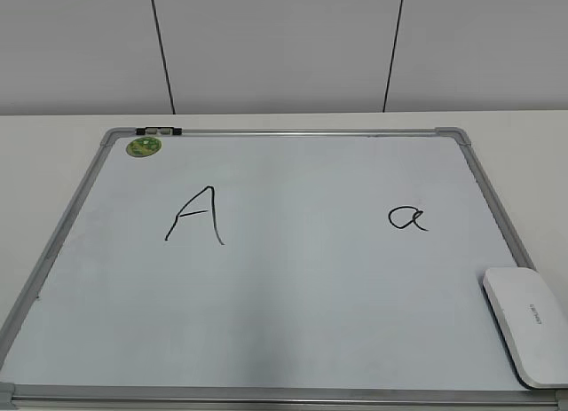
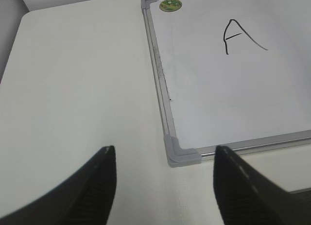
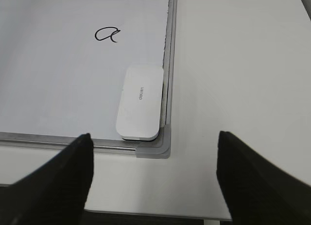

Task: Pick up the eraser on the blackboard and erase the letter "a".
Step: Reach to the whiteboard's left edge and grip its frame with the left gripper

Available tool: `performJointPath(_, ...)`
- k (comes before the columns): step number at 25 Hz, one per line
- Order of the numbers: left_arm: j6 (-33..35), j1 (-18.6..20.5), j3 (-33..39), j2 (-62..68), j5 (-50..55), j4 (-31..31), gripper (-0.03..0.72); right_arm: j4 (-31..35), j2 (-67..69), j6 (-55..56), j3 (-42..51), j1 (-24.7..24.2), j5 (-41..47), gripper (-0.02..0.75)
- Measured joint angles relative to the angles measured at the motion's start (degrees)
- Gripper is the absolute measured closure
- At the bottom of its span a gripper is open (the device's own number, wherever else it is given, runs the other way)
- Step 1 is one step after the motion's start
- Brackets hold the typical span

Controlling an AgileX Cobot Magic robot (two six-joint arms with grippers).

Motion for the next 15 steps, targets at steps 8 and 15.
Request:
performJointPath(8, 0.0, 0.0, 0.0, 0.0, 0.0, 0.0, 0.225, 0.0, 0.0, 0.0, 0.0, 0.0, 0.0, 0.151)
performJointPath(15, 0.0, 0.0, 0.0, 0.0, 0.0, 0.0, 0.225, 0.0, 0.0, 0.0, 0.0, 0.0, 0.0, 0.152)
